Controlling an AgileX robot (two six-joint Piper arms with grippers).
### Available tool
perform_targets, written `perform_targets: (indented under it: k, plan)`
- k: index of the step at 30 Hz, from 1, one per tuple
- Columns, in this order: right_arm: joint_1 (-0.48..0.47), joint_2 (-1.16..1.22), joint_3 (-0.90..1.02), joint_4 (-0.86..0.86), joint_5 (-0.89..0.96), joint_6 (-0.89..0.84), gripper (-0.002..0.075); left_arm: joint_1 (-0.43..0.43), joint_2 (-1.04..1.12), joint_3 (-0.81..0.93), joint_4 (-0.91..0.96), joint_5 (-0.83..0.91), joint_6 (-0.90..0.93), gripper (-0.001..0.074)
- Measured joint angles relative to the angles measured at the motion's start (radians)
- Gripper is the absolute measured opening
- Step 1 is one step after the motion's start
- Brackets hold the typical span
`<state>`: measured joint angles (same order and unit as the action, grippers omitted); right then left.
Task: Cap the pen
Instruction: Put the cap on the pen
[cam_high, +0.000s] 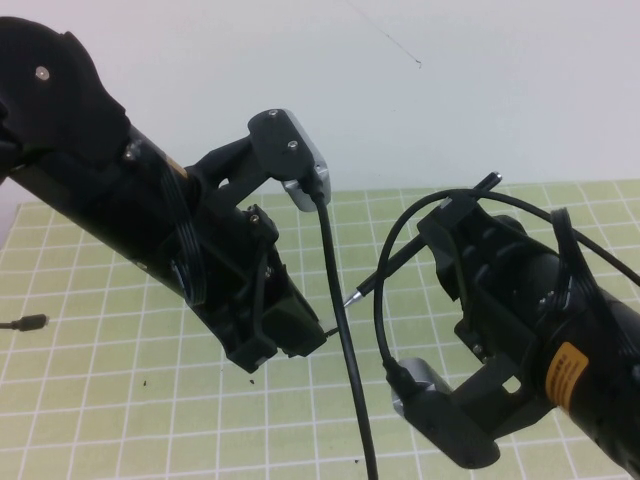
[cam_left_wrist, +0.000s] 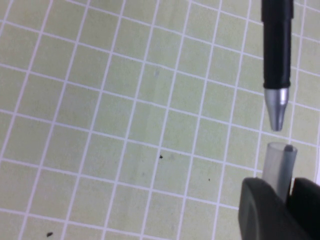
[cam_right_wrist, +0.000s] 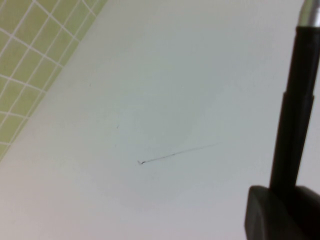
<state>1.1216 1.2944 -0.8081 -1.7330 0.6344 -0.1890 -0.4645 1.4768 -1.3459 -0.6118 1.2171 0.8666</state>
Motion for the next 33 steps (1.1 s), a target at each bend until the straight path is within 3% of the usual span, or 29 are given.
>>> perform_targets:
  k: [33]
  plan:
    - [-0.006, 0.022, 0.0, 0.028, -0.122, 0.008, 0.0059, 0.0, 0.0, 0.005, -0.032, -0.008, -0.003, 0.0069]
